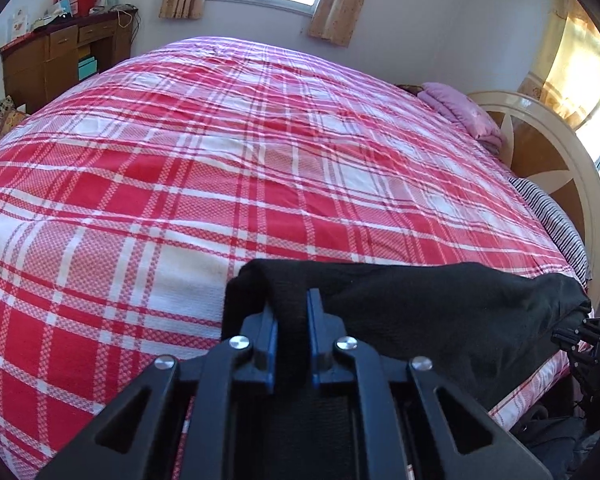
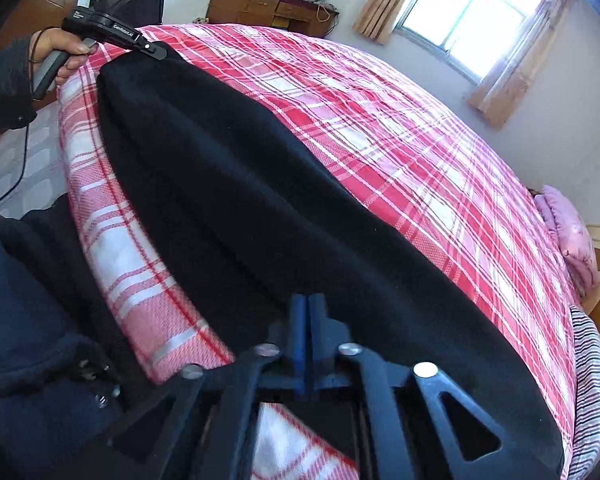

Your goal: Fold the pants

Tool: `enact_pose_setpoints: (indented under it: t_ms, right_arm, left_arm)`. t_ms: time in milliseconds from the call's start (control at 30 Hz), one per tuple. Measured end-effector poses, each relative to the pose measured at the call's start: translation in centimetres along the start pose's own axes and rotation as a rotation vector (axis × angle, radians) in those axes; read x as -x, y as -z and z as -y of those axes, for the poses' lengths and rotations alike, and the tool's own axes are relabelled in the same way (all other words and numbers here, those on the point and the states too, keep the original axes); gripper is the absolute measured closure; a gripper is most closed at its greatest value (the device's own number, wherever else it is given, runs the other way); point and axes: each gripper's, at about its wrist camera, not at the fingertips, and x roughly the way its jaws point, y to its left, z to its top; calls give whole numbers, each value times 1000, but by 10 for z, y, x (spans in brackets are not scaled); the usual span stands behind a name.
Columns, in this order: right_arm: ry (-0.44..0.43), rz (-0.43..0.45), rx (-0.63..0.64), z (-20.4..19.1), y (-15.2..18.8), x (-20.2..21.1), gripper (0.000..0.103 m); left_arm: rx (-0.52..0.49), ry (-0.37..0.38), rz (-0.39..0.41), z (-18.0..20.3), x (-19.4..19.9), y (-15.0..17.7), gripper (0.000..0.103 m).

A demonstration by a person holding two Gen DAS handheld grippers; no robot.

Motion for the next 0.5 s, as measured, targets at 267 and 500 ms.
enact_pose_setpoints:
  t_ms: [267,500]
  right_arm:
    - [31,-33,5,-9,-9,-34,56]
    - [55,-29,86,-23,-14,-40,99]
  left_arm:
    - [42,33,-5,-8,-4,3,90]
    - [47,37,-4,-10,-4,3,90]
